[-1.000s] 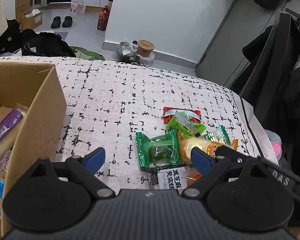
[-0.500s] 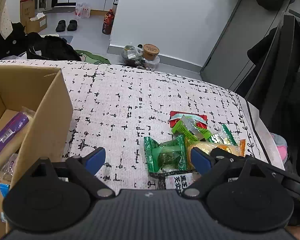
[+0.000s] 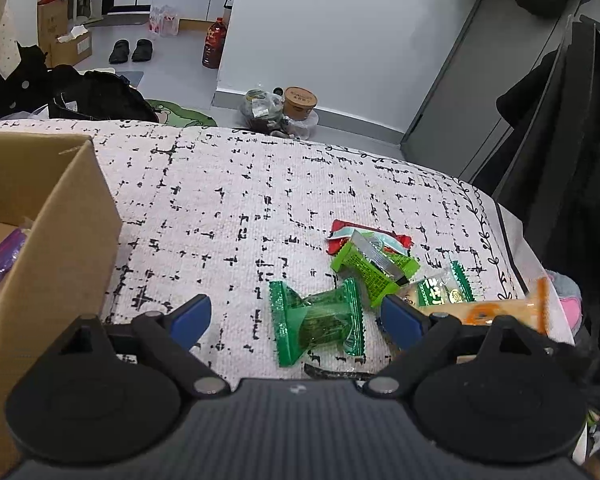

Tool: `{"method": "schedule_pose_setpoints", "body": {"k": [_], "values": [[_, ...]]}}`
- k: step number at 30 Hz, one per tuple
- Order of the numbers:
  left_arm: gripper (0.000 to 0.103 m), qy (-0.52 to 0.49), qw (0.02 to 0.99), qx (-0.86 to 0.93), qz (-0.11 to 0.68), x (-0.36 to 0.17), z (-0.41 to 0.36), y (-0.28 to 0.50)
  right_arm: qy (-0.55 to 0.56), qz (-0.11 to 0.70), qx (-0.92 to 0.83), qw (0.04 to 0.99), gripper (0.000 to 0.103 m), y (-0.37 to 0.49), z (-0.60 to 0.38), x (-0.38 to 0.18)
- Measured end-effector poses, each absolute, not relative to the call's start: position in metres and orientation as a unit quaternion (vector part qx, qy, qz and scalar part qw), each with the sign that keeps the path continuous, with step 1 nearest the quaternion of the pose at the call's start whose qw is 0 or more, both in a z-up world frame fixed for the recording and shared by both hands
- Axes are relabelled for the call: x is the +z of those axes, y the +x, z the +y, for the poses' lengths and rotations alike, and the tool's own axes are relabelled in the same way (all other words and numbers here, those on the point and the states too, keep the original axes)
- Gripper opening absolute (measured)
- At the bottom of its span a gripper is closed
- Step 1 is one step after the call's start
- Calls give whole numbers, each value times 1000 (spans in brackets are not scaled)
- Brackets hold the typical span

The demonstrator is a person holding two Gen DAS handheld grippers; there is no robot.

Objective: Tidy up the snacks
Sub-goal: 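Move the open left gripper down toward the green wrapped snack, then grasp the green wrapped snack with the left gripper while the right grasps the orange candy packet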

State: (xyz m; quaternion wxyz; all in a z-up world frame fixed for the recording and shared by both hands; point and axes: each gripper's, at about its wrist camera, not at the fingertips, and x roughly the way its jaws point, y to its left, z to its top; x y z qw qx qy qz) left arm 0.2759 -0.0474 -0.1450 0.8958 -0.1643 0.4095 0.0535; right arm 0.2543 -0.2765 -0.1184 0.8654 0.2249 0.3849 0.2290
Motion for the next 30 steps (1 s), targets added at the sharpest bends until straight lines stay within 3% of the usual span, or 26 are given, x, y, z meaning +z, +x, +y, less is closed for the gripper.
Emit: {"method": "schedule_pose_setpoints", "body": {"k": [9, 14, 20, 30], "values": [[92, -162, 893, 60, 416, -159, -55, 283, 226, 380, 217, 870, 21, 258, -283, -117], [84, -164, 892, 59, 417, -166, -58, 291, 225, 379, 216, 871, 21, 256, -281, -117], [43, -159, 889, 60, 425, -171, -59, 293, 225, 383, 218, 869, 21, 256, -278, -118], [36, -168, 896, 65, 407, -150, -42, 272, 222, 380, 232, 867, 21, 255, -255, -115]]}}
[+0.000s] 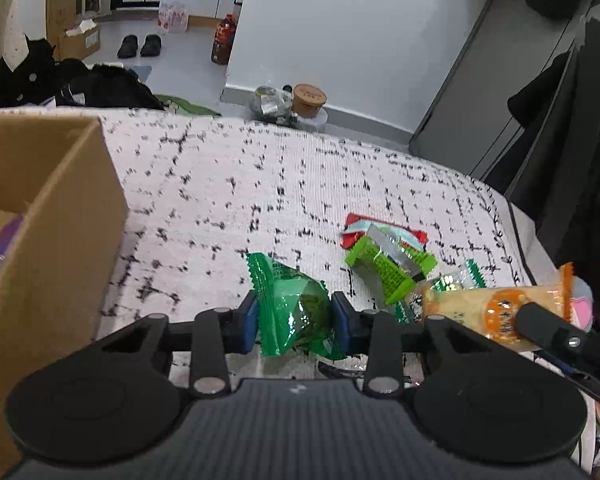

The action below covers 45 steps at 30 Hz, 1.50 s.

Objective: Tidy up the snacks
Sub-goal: 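Grasp the green wrapped snack with the left gripper while the right grasps the orange candy packet, then carry both snacks over the cardboard box and open both grippers to drop them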

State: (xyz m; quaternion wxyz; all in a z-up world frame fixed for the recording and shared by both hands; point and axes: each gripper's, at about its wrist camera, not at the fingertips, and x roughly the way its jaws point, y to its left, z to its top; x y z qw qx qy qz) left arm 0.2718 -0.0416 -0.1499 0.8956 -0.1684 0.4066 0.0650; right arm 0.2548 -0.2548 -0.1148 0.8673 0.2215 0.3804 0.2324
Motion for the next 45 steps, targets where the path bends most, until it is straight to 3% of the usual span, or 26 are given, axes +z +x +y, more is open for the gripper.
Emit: {"method": "schedule_pose_setpoints", "body": {"k": [15, 45], "values": [[36, -170, 916, 65, 356, -92, -16, 249, 229, 353, 262, 868, 21, 255, -215, -89], [36, -151, 928, 134, 314, -39, 63, 200, 254, 320, 405, 818, 21, 241, -121, -43]]}}
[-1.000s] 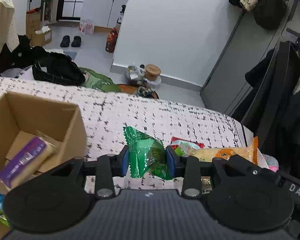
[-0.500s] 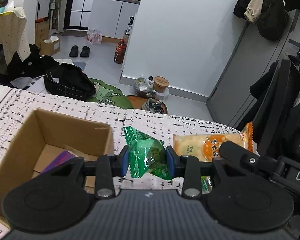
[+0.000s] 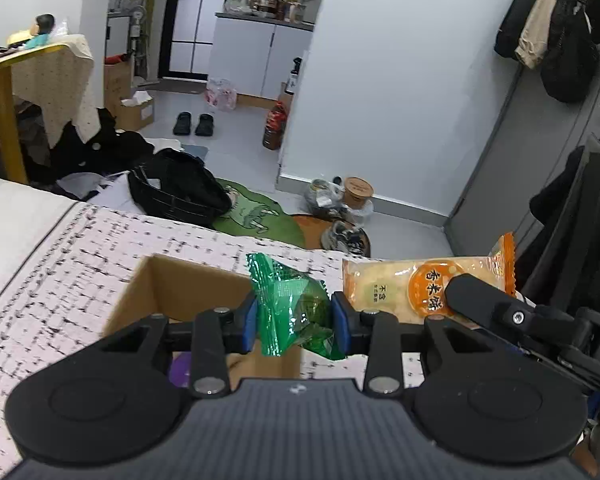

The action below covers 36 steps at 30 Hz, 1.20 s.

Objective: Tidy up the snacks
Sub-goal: 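Carry both snacks over the cardboard box and open both grippers to drop them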

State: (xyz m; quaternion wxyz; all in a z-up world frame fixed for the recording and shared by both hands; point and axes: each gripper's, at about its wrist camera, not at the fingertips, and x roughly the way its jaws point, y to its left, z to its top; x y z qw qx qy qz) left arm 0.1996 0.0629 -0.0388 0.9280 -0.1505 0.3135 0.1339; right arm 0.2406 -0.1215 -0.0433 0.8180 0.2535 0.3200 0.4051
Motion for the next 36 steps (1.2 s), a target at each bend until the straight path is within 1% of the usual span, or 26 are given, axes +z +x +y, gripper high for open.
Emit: {"method": "schedule_pose_setpoints", "body": {"k": [15, 24, 25, 29, 35, 36], "values": [[37, -149, 918, 194, 314, -30, 114, 167, 220, 331, 427, 812, 21, 241, -88, -42], [37, -169, 903, 200, 340, -52, 129, 167, 187, 359, 423, 811, 21, 234, -73, -52], [41, -172, 901, 203, 343, -56, 130, 168, 185, 362, 421, 811, 21, 234, -73, -53], [50, -190, 891, 201, 360, -65, 135, 174, 180, 372, 416, 810, 21, 236, -73, -55], [65, -189, 892, 206, 355, -66, 135, 170, 165, 385, 416, 807, 22, 238, -61, -63], [68, -190, 892, 207, 354, -66, 136, 169, 160, 387, 416, 807, 24, 238, -58, -64]]}}
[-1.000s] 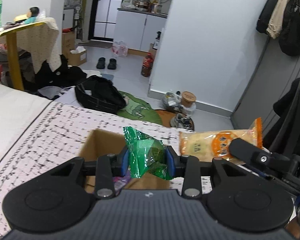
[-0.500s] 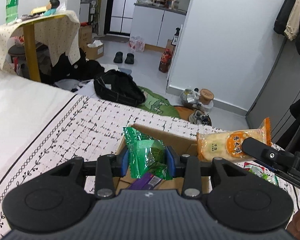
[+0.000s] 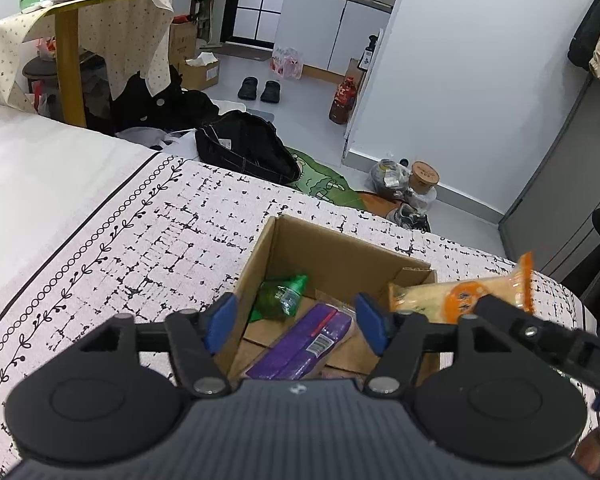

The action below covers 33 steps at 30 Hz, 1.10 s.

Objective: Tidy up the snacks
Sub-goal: 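Carry both snacks over the cardboard box and open both grippers to drop them, then withdraw both open grippers from the box back to the snack pile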

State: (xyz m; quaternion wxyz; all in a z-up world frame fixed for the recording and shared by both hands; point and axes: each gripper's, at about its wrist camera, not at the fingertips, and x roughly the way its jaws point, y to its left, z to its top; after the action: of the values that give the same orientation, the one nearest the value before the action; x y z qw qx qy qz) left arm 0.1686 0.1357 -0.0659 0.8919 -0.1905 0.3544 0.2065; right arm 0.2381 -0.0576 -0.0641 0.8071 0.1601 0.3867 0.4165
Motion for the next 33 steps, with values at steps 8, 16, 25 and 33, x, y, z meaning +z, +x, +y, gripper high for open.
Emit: {"method": "schedule_pose_setpoints", "body": {"k": [8, 16, 25, 33], "values": [[70, -194, 889, 204, 362, -68, 135, 167, 145, 376, 375, 835, 49, 238, -61, -65], [79, -194, 885, 205, 369, -69, 123, 166, 148, 365, 348, 851, 62, 237, -86, -63], [94, -190, 893, 191, 361, -67, 102, 169, 139, 364, 333, 859, 76, 230, -114, -63], [103, -179, 902, 174, 353, -64, 80, 173, 141, 360, 321, 865, 90, 225, -137, -62]]}}
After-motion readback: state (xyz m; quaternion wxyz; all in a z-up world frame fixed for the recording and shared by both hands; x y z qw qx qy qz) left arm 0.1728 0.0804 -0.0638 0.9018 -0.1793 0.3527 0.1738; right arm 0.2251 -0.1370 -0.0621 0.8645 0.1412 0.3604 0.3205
